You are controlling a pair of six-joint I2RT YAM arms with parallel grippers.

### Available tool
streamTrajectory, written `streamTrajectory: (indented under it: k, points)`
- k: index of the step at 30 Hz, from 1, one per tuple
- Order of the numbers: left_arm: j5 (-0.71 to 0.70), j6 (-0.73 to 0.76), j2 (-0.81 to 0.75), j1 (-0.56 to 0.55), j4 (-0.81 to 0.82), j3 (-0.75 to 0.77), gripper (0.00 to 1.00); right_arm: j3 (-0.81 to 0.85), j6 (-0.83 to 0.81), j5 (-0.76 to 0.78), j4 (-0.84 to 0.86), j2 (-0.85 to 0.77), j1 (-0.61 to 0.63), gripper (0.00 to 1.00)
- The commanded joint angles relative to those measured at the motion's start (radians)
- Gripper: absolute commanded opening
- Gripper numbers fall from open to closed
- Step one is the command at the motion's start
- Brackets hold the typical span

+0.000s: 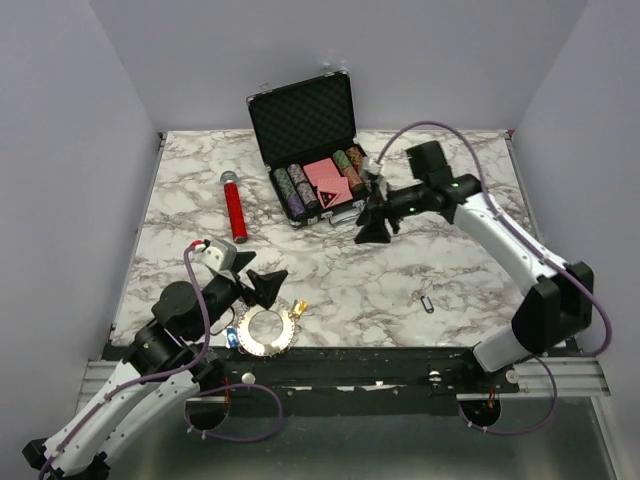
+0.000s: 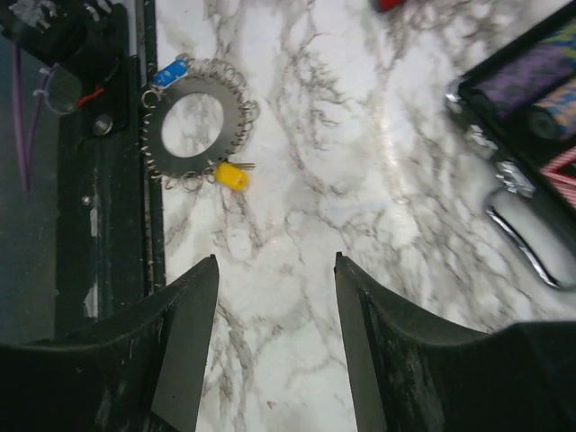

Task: Put the keys on the keyring

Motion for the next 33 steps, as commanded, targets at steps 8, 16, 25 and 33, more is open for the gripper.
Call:
streamTrajectory:
  k: [8, 16, 25, 33]
  points:
    - [0.041, -0.033, 0.162, 0.013, 0.058, 0.068, 0.99, -0.2, 0.143, -0.128, 0.166, -0.275, -0.341, 0.77]
    - [-0.003, 0.027, 0.19, 0.045, 0.006, 0.166, 0.99, -0.208, 0.445, 0.073, 0.277, -0.363, -0.471, 0.94]
    - [0.439, -0.14, 0.22, 0.543, 0.06, 0.175, 0.99, -0.173, 0.585, 0.401, 0.226, -0.507, -0.482, 1.0]
    - [0.472, -0.099, 0.165, 0.637, -0.092, 0.223, 0.99, -0.19, 0.591, 0.354, 0.222, -0.591, -0.572, 1.0]
